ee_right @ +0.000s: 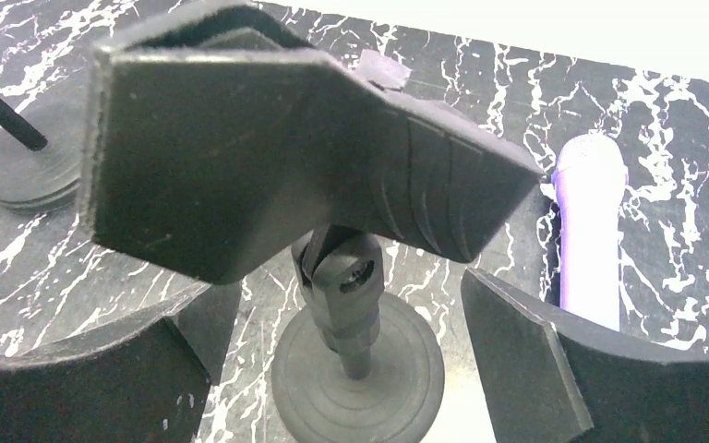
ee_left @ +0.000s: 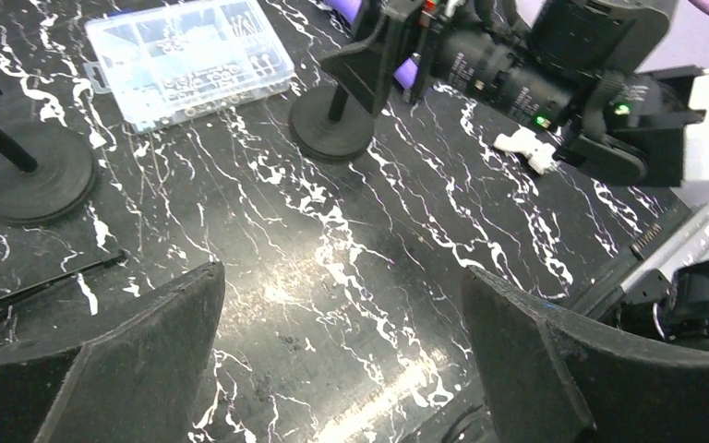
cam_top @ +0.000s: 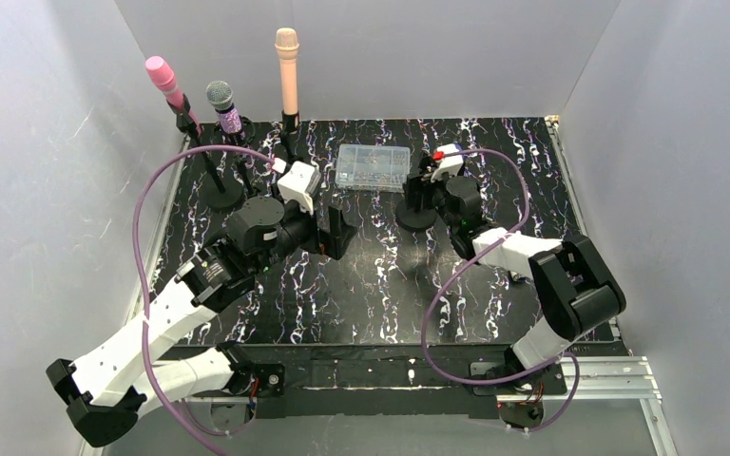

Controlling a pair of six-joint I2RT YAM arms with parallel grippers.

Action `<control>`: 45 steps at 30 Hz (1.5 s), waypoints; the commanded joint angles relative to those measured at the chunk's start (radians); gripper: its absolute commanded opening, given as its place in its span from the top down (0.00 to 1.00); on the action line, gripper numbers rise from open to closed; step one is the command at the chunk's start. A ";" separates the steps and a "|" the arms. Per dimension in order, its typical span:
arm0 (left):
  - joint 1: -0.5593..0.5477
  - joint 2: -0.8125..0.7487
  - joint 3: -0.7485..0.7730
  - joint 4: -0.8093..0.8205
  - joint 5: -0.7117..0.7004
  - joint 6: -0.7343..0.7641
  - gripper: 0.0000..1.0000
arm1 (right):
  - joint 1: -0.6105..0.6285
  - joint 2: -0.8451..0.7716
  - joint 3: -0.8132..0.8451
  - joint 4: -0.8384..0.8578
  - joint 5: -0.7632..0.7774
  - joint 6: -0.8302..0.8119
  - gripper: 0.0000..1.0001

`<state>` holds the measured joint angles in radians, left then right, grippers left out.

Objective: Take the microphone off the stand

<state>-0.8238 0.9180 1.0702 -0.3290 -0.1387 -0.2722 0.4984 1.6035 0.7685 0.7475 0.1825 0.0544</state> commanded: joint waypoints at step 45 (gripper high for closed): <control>0.436 0.660 0.577 0.060 -0.092 0.194 0.21 | 0.020 -0.618 -0.058 -0.671 -0.235 0.305 0.02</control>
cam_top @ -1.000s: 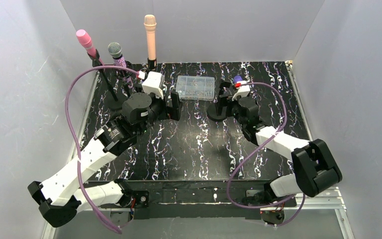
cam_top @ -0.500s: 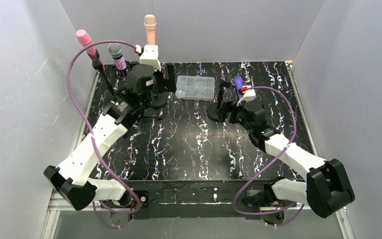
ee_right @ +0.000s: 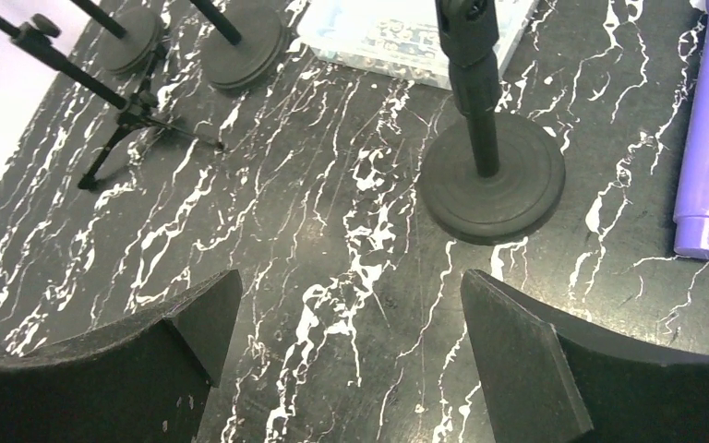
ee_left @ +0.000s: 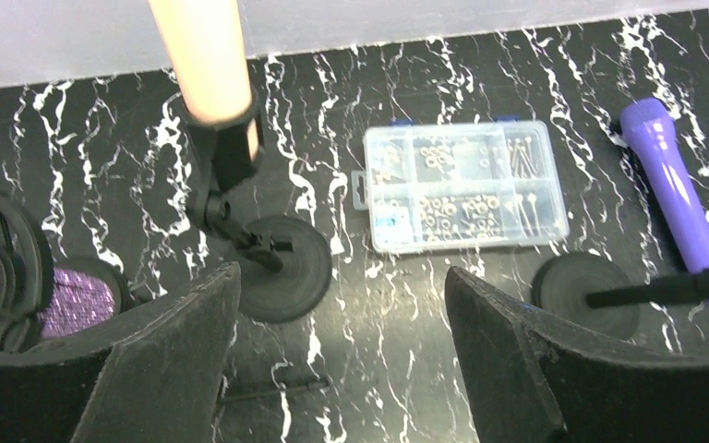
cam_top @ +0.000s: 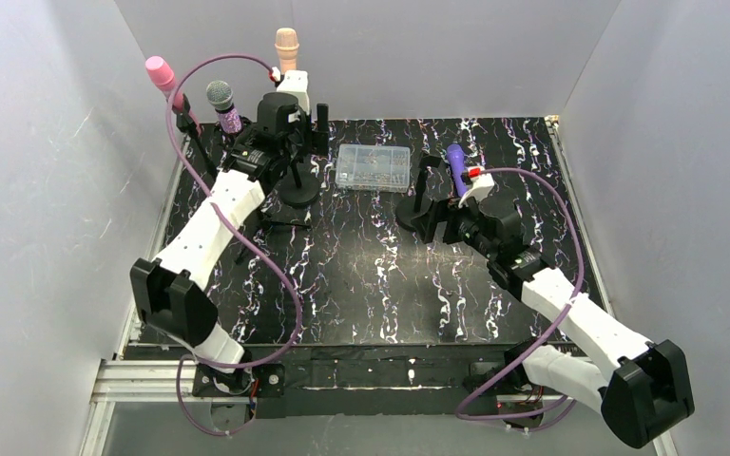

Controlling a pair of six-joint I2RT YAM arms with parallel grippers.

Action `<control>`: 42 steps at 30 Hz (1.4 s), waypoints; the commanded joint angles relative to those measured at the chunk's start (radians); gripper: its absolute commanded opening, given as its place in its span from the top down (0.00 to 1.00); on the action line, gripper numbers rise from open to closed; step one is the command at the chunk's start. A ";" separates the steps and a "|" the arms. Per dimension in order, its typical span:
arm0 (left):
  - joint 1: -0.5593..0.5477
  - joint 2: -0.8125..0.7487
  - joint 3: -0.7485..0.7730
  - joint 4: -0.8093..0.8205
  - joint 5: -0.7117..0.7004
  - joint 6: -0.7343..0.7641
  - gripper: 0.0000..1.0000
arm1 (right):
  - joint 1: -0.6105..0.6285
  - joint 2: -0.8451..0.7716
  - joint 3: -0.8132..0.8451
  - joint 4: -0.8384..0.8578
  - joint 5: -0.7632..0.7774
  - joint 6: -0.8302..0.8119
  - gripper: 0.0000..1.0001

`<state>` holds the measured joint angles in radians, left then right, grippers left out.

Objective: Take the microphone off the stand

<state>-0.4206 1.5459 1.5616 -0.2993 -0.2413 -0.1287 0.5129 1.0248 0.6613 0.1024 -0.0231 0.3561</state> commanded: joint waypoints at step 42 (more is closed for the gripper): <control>0.164 0.355 0.221 0.198 0.098 0.193 0.45 | 0.022 -0.044 0.058 -0.042 -0.067 -0.040 0.02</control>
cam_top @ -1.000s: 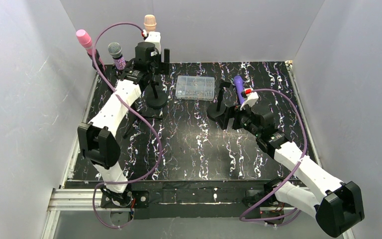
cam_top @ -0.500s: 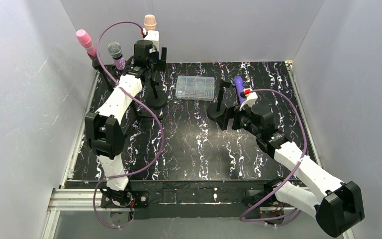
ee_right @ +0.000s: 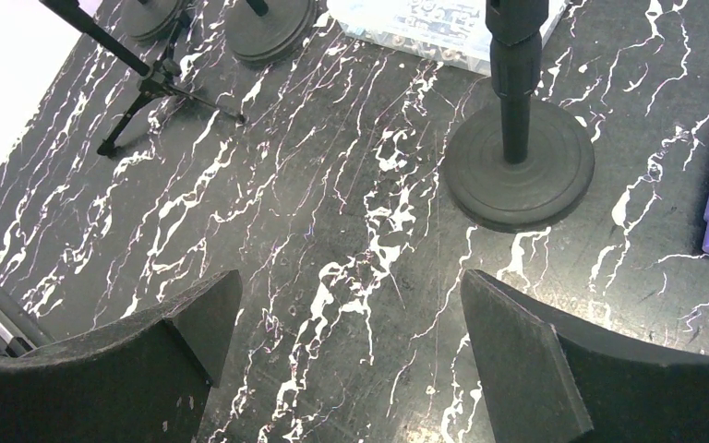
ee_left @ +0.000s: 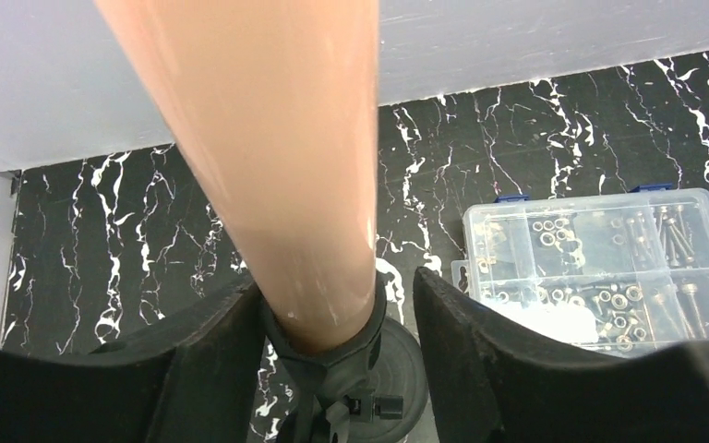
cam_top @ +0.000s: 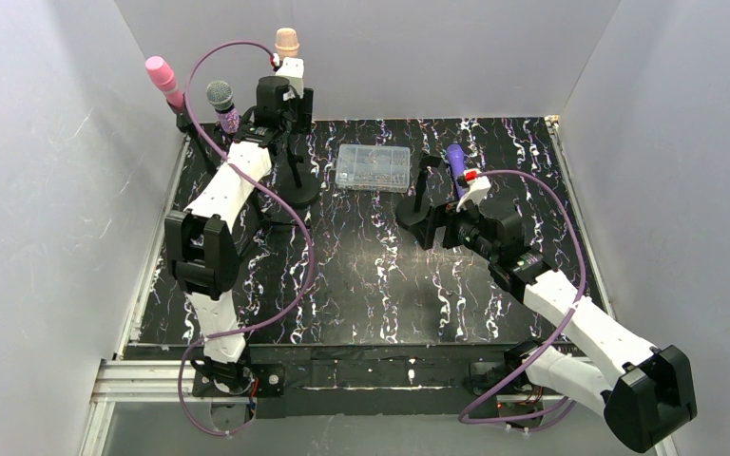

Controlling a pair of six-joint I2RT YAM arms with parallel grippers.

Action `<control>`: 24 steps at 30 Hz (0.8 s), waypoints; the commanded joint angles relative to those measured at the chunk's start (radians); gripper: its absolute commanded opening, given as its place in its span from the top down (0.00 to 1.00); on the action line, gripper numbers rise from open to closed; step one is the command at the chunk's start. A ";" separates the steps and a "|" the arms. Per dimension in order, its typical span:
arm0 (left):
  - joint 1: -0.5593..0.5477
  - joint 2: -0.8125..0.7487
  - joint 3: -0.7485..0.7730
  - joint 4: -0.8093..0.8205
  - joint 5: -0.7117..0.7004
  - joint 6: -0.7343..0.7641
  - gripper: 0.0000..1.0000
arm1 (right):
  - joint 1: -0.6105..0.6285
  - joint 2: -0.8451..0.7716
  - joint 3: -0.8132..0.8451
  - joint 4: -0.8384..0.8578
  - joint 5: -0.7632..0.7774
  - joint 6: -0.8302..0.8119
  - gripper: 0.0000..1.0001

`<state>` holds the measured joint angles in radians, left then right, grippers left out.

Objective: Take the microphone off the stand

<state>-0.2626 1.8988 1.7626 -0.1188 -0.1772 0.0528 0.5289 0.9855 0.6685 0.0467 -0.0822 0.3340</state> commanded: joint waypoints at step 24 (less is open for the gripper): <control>-0.006 -0.079 0.071 -0.062 0.258 0.040 1.00 | 0.011 -0.029 0.061 0.003 -0.001 -0.017 0.02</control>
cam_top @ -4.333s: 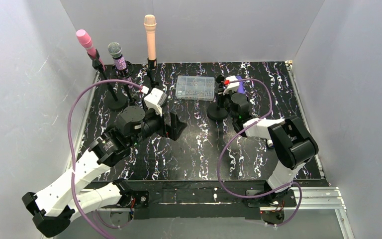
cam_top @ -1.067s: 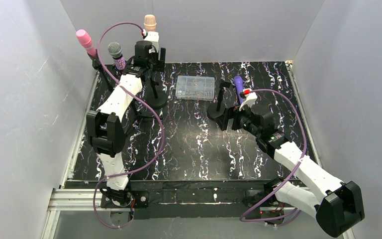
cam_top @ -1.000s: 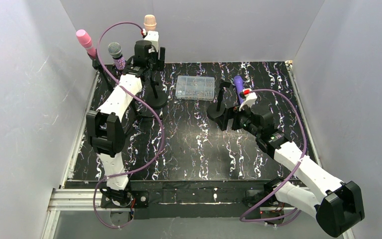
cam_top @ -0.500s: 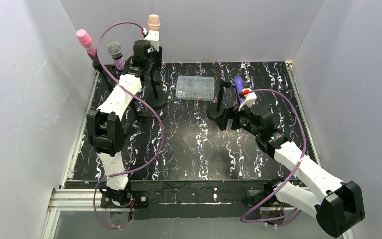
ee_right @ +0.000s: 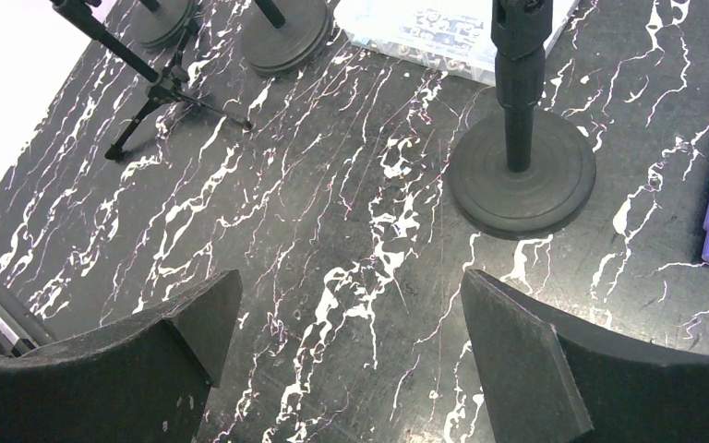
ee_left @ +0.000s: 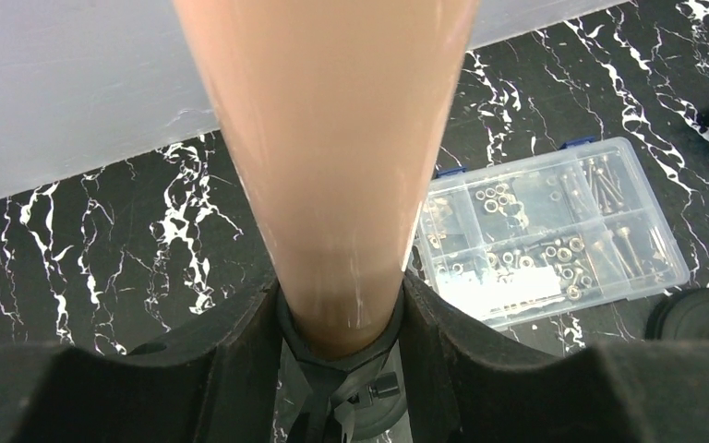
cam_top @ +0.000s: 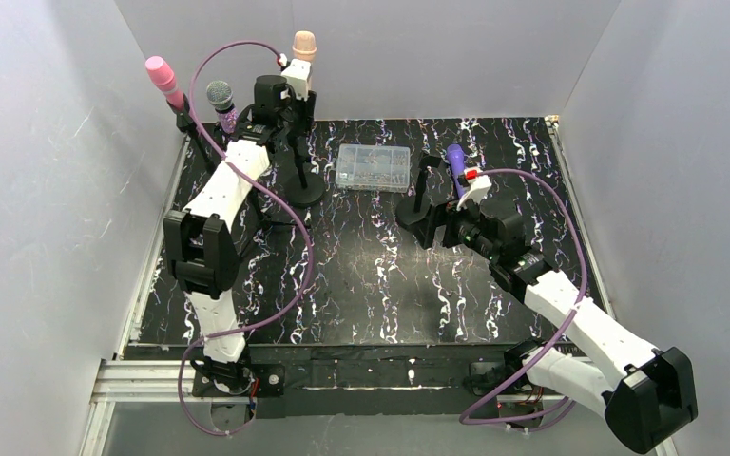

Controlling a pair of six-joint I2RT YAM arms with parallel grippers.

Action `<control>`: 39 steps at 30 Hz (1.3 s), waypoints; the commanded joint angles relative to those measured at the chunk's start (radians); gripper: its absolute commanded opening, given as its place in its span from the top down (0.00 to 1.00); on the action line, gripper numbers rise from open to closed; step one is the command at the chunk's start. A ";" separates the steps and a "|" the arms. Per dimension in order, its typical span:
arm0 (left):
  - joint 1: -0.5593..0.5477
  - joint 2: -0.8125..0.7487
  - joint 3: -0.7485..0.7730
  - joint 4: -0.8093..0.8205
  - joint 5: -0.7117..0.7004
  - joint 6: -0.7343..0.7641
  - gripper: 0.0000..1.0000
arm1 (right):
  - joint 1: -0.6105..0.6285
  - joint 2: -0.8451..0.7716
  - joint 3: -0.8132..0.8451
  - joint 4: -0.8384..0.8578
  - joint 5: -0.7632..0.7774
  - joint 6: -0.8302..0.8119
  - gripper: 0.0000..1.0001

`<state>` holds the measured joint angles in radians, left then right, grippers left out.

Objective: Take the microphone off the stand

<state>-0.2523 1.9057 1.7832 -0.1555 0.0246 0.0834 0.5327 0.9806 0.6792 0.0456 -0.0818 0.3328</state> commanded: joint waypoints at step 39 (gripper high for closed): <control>-0.320 -0.516 -0.167 -0.243 0.115 0.016 1.00 | 0.007 -0.093 0.212 -0.160 0.060 0.068 0.02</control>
<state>-0.5354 1.5196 1.6794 -0.4374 0.0868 0.1295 0.5335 0.9173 0.8310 -0.1043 -0.0509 0.3607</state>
